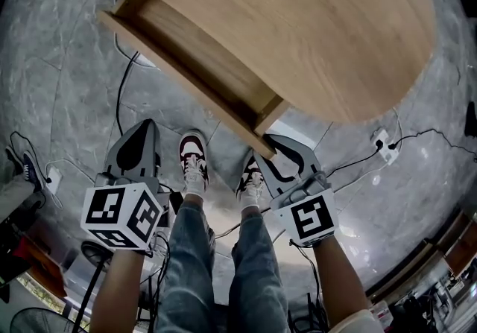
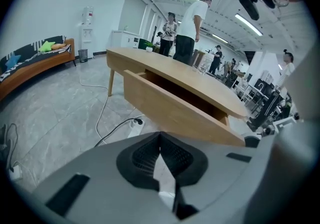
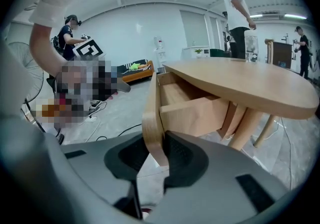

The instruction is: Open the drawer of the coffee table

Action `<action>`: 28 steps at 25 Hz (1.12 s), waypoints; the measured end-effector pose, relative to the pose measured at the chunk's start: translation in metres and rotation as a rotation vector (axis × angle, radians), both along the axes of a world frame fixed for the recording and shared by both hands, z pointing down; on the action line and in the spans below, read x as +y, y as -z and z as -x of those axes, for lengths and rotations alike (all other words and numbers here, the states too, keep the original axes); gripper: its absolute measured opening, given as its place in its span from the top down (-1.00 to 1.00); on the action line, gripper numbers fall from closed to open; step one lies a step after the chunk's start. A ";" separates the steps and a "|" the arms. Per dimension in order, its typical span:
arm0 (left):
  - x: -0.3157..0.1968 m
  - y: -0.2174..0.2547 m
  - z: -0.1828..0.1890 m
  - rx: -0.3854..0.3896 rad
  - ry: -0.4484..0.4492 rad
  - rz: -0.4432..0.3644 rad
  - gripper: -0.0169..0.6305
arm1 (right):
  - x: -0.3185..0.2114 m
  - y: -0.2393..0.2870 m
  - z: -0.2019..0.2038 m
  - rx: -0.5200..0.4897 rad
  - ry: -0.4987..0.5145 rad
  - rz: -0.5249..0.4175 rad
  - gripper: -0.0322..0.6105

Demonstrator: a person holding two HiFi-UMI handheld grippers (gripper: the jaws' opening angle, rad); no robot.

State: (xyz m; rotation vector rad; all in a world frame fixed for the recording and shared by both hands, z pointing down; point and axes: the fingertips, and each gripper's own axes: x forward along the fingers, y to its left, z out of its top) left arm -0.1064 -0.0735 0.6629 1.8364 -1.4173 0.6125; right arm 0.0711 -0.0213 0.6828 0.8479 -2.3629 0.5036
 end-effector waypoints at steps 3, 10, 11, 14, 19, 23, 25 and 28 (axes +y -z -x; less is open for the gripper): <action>0.003 -0.001 0.004 0.000 0.010 0.005 0.97 | 0.003 0.001 0.003 0.008 0.016 0.006 0.62; 0.009 -0.003 0.009 0.008 0.020 0.006 0.97 | 0.026 0.000 0.016 0.017 0.066 0.034 0.62; 0.011 -0.004 0.010 0.007 0.022 0.008 0.97 | 0.027 0.000 0.018 0.018 0.068 0.038 0.62; 0.015 -0.005 0.017 0.003 0.037 0.012 0.97 | 0.031 0.000 0.024 0.020 0.076 0.042 0.62; 0.016 -0.004 0.024 0.002 0.057 0.009 0.97 | 0.037 0.002 0.029 0.018 0.081 0.050 0.62; 0.014 -0.001 0.024 0.003 0.064 0.002 0.97 | 0.043 0.004 0.032 0.017 0.092 0.063 0.62; 0.013 -0.001 0.024 0.004 0.068 -0.001 0.97 | 0.046 0.005 0.035 0.016 0.098 0.068 0.62; 0.014 -0.002 0.026 0.006 0.072 0.001 0.97 | 0.050 0.005 0.039 0.013 0.098 0.074 0.62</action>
